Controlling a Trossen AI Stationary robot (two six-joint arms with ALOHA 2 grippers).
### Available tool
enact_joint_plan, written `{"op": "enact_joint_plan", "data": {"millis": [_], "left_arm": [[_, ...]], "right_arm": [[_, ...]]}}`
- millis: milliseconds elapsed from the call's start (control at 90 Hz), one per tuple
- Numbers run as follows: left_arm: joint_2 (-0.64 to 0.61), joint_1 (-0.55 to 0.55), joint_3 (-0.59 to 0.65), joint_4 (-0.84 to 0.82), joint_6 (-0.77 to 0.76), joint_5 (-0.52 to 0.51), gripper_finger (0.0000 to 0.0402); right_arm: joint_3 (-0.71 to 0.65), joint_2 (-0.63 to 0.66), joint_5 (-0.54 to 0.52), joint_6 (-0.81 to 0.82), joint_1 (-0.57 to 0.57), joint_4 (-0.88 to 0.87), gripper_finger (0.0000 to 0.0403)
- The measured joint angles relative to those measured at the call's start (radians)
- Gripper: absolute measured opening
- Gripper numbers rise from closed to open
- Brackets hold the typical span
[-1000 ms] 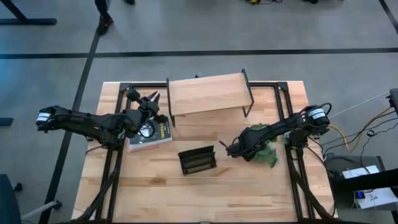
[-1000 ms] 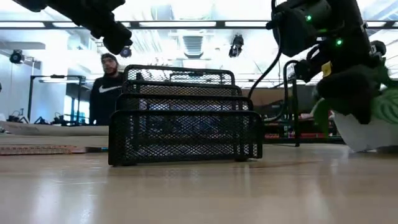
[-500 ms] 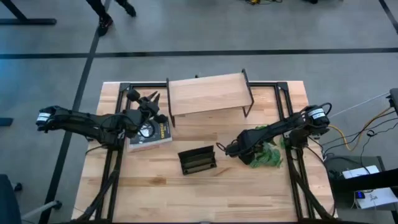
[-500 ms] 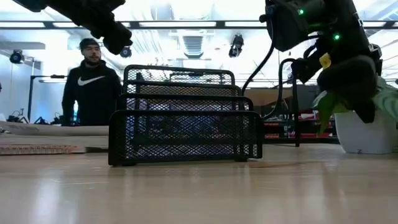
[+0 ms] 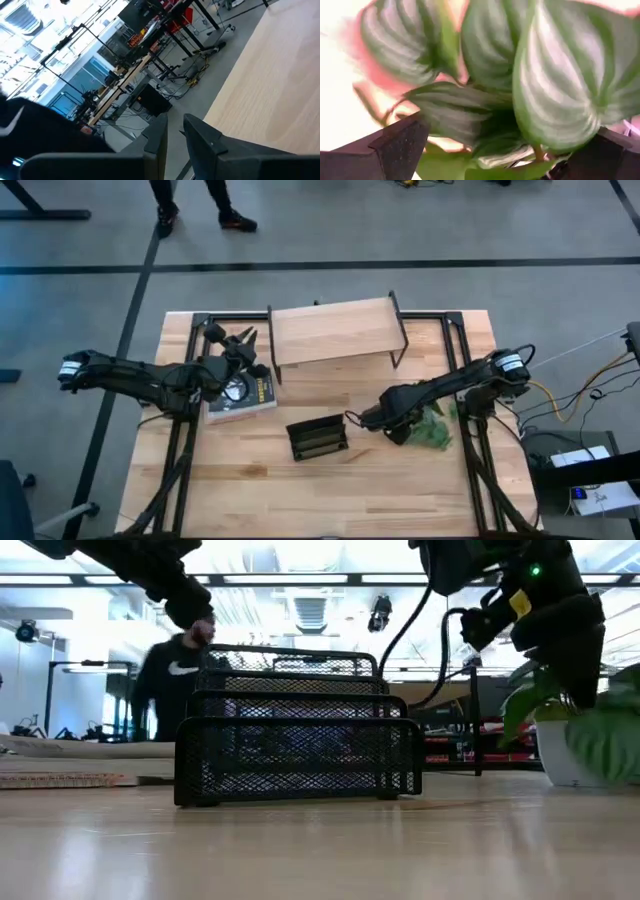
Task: Stock shelves
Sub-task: Move the white vase plant to the middle right of the table, then return to Home Position
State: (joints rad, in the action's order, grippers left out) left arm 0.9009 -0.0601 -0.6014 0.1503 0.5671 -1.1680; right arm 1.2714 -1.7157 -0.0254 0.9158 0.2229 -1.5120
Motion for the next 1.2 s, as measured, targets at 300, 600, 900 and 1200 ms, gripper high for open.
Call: {"op": "enact_joint_plan", "data": {"millis": [300, 600, 900, 1200], "left_arm": [[0.0, 0.0, 0.0, 0.0, 0.0, 0.0, 0.005], [0.001, 0.0, 0.0, 0.003, 0.0, 0.001, 0.005], [0.001, 0.0, 0.0, 0.003, -0.007, 0.001, 0.005], [0.001, 0.0, 0.0, 0.002, -0.027, 0.001, 0.005]], "right_arm": [[0.082, 0.0, -0.001, -0.085, -0.001, -0.003, 0.0387], [0.264, 0.01, 0.006, -0.315, -0.025, -0.058, 0.0387], [0.433, 0.014, -0.001, -0.525, -0.02, -0.051, 0.0387], [0.443, 0.038, -0.002, -0.955, -0.02, -0.05, 0.0387]]}}
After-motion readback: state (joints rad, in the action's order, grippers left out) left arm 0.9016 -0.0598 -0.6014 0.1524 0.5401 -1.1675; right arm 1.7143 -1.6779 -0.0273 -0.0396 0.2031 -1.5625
